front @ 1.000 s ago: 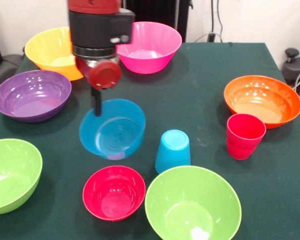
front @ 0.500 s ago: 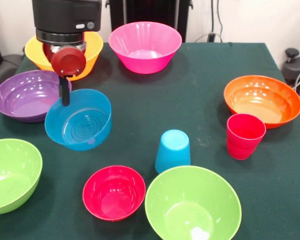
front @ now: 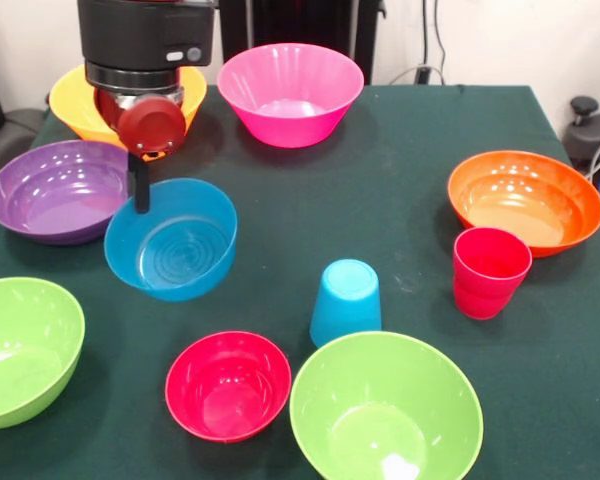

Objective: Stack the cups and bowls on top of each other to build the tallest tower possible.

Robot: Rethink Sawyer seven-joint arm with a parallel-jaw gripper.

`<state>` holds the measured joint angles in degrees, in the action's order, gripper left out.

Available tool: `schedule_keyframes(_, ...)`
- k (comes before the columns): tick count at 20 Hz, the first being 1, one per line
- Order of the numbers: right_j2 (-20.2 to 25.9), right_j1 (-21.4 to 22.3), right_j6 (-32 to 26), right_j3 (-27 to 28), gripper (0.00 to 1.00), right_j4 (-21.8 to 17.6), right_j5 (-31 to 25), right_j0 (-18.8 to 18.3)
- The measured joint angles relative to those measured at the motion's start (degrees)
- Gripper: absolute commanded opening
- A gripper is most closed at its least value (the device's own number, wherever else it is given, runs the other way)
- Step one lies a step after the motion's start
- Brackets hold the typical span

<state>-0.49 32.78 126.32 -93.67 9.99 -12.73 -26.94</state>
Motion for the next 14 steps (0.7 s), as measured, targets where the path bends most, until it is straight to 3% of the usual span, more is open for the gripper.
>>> schedule_keyframes(7,-1.1,-0.42,0.0,0.2,0.0,-0.49,0.14,2.47)
schedule_keyframes(14,-3.64,-0.59,0.0,0.8,0.0,-0.47,0.27,7.33)
